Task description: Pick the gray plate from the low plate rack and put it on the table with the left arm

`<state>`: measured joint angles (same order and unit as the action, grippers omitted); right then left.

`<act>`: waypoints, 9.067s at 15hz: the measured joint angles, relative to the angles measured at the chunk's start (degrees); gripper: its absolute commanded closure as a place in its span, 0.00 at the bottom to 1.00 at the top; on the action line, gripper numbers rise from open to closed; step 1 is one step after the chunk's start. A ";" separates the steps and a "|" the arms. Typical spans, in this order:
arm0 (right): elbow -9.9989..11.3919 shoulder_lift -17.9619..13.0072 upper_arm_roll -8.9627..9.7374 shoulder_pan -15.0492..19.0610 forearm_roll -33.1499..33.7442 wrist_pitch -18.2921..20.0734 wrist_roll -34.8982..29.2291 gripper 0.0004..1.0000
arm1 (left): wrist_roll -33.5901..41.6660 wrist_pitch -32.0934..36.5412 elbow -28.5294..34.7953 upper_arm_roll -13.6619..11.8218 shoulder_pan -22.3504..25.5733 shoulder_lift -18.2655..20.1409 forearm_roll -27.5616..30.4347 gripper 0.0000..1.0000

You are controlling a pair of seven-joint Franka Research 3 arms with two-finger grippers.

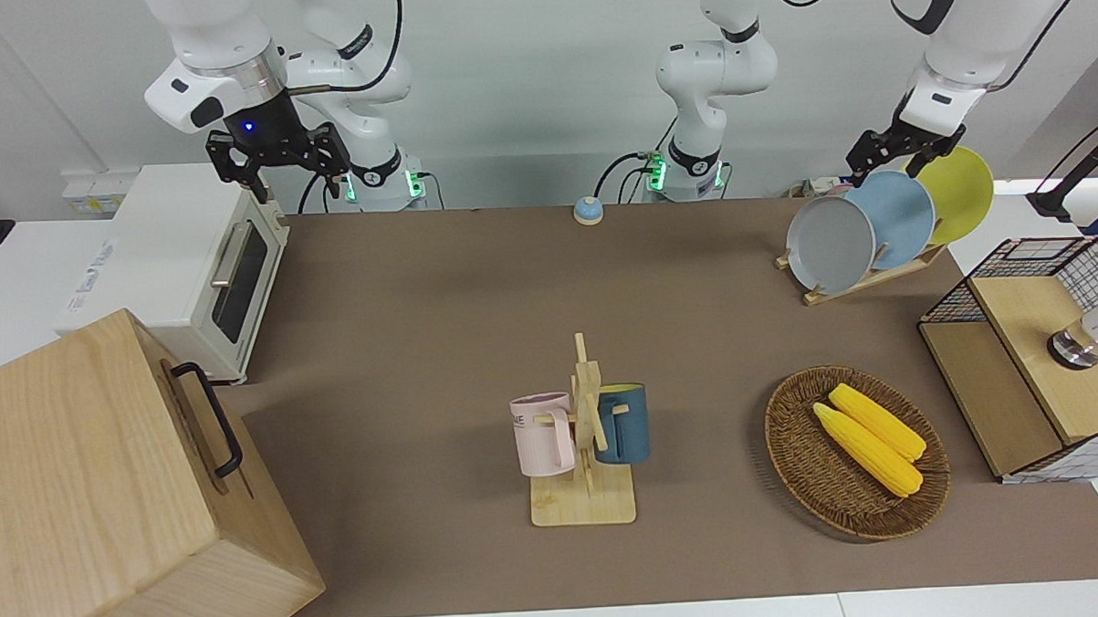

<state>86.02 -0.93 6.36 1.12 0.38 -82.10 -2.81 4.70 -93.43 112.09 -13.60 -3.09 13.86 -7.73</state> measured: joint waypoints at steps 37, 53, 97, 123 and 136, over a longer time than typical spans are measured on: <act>0.00 0.00 0.00 0.00 0.00 0.00 0.00 0.01 | -0.21 -17.08 19.39 -6.73 -1.17 1.22 0.77 0.94; 0.00 0.00 0.00 0.00 0.00 0.00 0.00 0.01 | -5.08 6.65 -0.61 -0.82 -1.42 2.70 0.70 0.94; 0.00 0.00 0.00 0.00 0.00 0.00 0.00 0.01 | -9.37 -3.62 7.21 9.64 -4.94 -14.66 21.20 0.89; 0.00 0.00 0.00 0.00 0.00 0.00 0.00 0.01 | -9.49 -5.79 -3.00 9.39 -4.82 -11.68 8.39 0.01; 0.00 0.00 0.00 0.00 0.00 0.00 0.00 0.01 | -9.86 1.71 -18.28 12.03 -1.64 -10.11 8.25 0.00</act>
<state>86.02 -0.93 6.36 1.12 0.38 -82.10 -2.81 -5.15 -91.72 93.81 -1.57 -4.73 3.75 0.52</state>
